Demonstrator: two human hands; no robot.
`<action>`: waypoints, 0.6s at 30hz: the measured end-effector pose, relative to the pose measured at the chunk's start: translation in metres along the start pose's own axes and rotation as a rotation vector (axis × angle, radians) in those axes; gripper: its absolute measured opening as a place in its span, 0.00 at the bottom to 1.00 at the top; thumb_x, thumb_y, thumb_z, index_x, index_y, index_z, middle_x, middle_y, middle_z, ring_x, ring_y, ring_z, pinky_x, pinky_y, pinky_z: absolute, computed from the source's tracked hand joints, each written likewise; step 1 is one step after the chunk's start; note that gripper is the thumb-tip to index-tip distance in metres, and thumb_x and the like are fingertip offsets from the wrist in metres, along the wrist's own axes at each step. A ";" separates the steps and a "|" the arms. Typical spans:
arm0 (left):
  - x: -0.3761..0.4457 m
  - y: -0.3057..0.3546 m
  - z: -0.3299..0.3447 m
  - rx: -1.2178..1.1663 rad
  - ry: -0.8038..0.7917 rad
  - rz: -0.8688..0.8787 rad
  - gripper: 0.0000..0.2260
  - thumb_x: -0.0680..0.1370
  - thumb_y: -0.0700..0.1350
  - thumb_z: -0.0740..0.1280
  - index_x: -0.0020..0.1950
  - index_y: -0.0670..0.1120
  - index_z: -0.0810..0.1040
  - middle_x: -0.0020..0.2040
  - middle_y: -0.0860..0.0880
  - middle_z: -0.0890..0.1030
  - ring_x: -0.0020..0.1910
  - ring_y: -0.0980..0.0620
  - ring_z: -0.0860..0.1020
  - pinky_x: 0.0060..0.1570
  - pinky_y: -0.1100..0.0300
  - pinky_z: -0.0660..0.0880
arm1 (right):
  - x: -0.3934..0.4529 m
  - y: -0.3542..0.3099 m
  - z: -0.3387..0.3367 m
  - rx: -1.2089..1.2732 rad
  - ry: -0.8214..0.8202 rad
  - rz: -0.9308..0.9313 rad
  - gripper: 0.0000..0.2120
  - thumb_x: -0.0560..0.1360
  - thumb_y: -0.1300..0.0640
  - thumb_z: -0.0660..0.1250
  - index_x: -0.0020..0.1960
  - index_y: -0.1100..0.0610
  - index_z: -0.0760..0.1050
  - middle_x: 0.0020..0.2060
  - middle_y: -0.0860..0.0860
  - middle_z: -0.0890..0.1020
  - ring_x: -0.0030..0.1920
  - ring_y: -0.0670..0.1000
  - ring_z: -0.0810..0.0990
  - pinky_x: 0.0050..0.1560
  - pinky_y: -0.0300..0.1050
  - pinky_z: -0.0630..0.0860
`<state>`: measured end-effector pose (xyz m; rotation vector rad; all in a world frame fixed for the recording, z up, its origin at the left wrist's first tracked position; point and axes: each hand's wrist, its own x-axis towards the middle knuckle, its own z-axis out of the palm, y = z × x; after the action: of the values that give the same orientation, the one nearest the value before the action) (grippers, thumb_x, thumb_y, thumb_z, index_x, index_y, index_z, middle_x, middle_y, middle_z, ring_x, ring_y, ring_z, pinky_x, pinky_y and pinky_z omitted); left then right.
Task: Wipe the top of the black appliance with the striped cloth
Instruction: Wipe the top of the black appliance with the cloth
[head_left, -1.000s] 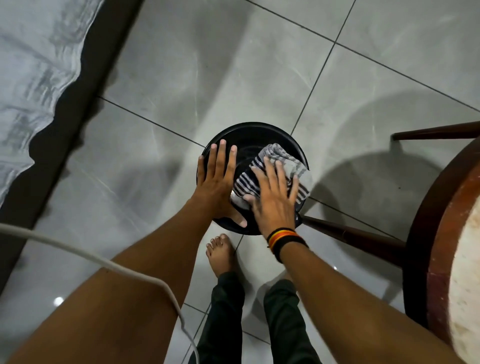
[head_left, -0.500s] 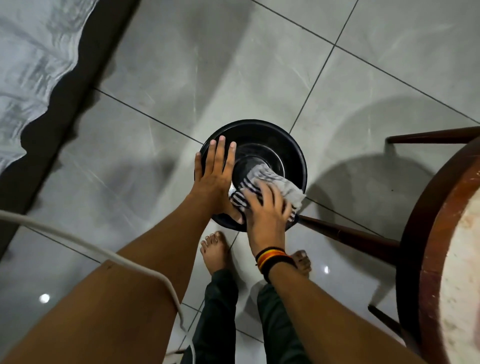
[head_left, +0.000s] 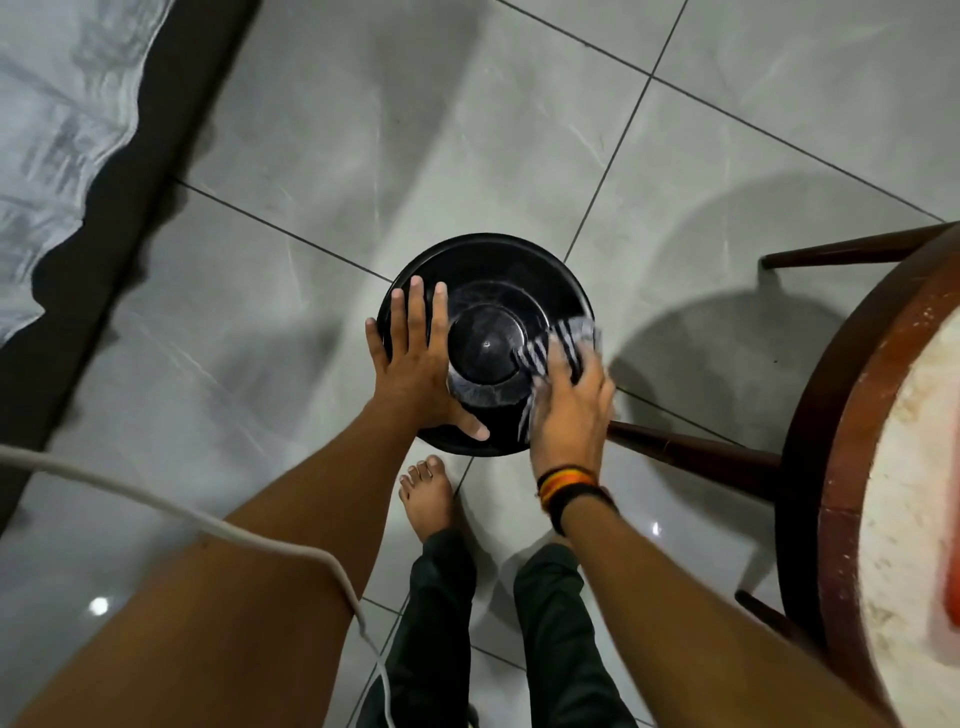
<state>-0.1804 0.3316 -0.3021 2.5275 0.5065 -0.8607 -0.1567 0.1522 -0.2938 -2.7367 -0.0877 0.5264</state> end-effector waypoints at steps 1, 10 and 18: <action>0.000 -0.001 0.001 -0.004 -0.001 -0.005 0.82 0.48 0.75 0.80 0.83 0.48 0.29 0.82 0.42 0.28 0.81 0.38 0.27 0.77 0.29 0.34 | -0.020 0.002 0.005 0.023 -0.015 0.048 0.27 0.81 0.60 0.61 0.78 0.47 0.62 0.78 0.57 0.60 0.77 0.61 0.59 0.75 0.63 0.66; 0.007 0.002 0.004 0.055 -0.015 -0.045 0.79 0.54 0.67 0.84 0.82 0.47 0.27 0.82 0.40 0.27 0.80 0.36 0.27 0.76 0.29 0.36 | -0.085 -0.048 0.022 0.388 -0.107 0.315 0.26 0.71 0.71 0.71 0.66 0.57 0.72 0.68 0.55 0.67 0.70 0.54 0.69 0.74 0.50 0.70; -0.002 0.012 -0.025 0.020 -0.084 -0.048 0.62 0.72 0.53 0.80 0.83 0.45 0.32 0.83 0.39 0.31 0.82 0.38 0.31 0.78 0.32 0.38 | -0.082 -0.042 -0.015 0.655 -0.172 0.281 0.15 0.74 0.68 0.69 0.57 0.53 0.76 0.62 0.51 0.72 0.62 0.52 0.77 0.65 0.38 0.73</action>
<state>-0.1642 0.3338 -0.2792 2.4945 0.5353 -0.9895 -0.2273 0.1768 -0.2377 -2.0673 0.3676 0.7152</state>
